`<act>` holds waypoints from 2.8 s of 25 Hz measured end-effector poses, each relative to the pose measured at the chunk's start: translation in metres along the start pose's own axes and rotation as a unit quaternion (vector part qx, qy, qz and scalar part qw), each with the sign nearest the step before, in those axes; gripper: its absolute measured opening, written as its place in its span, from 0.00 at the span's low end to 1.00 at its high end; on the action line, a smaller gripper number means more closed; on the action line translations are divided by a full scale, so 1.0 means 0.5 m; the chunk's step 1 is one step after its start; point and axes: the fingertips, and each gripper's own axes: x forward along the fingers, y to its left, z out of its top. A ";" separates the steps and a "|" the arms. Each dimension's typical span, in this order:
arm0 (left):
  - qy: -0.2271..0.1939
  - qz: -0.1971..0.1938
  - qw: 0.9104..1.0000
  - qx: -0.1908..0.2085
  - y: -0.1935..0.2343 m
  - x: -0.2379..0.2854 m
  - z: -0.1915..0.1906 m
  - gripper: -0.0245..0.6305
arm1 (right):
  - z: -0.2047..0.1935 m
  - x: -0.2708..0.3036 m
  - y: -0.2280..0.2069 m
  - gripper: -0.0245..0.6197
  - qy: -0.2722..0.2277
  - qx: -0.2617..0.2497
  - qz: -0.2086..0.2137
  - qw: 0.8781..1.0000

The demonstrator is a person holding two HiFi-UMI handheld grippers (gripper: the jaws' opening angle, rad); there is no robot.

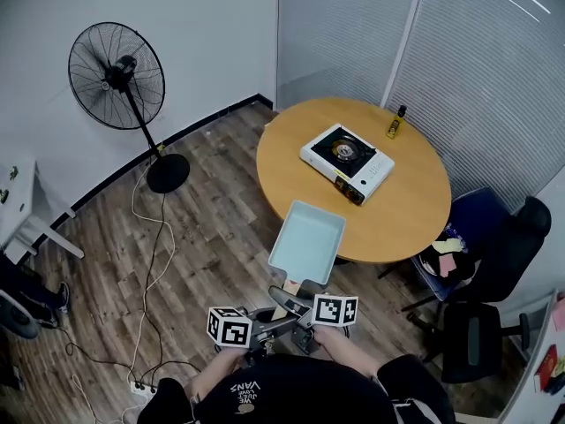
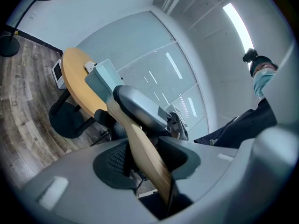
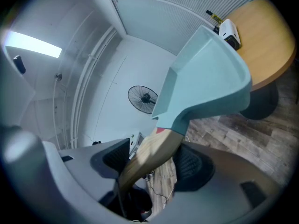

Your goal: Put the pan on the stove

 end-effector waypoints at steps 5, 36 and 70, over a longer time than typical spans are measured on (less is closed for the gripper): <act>0.016 -0.013 1.000 0.006 0.023 -0.039 0.045 0.28 | 0.026 0.055 0.010 0.45 -0.024 0.003 -0.006 1.000; 0.011 -0.044 0.999 0.010 0.185 0.235 0.353 0.28 | 0.425 0.084 -0.188 0.45 -0.037 -0.007 -0.026 0.999; 0.202 -0.164 0.966 0.009 0.361 0.174 0.580 0.28 | 0.630 0.264 -0.277 0.45 -0.250 0.061 -0.126 0.958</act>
